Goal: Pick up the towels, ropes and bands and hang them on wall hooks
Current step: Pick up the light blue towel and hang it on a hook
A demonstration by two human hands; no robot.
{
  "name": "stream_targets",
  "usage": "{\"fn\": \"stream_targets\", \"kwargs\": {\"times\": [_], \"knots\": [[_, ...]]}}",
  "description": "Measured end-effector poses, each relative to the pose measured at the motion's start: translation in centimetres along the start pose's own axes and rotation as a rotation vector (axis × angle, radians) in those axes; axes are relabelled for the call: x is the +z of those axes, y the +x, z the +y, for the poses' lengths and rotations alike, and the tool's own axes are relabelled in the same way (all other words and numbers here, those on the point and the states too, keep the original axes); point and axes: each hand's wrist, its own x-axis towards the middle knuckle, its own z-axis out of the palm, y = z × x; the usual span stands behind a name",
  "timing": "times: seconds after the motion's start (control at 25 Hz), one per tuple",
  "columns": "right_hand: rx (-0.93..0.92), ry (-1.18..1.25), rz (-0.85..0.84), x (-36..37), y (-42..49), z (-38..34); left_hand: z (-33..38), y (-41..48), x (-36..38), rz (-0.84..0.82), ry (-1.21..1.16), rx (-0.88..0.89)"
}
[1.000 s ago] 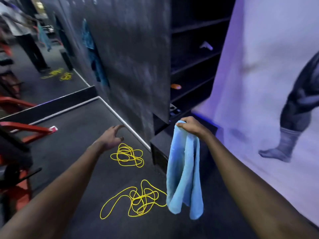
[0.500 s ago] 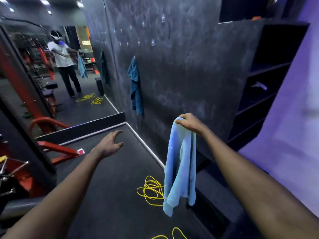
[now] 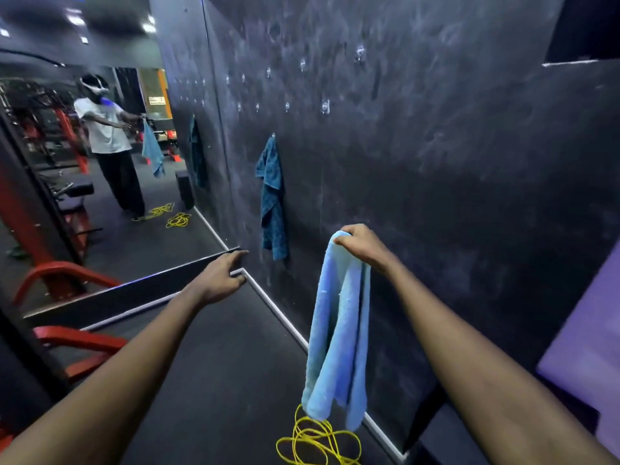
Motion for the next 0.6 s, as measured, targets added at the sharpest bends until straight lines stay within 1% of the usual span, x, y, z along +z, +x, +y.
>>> {"fn": "stream_targets", "kwargs": {"times": [0.2, 0.44, 0.6], "knots": [[0.017, -0.025, 0.041, 2.7, 11.2, -3.8, -6.3, 12.8, -4.0, -0.031, 0.055, 0.03], [0.027, -0.085, 0.114, 6.0, 22.6, -7.7, -13.3, 27.7, -7.0, -0.042, 0.041, 0.155], [0.13, -0.073, 0.186, 8.5, 29.8, -10.2, -17.2, 37.4, -8.9, -0.085, 0.02, 0.248]]}}
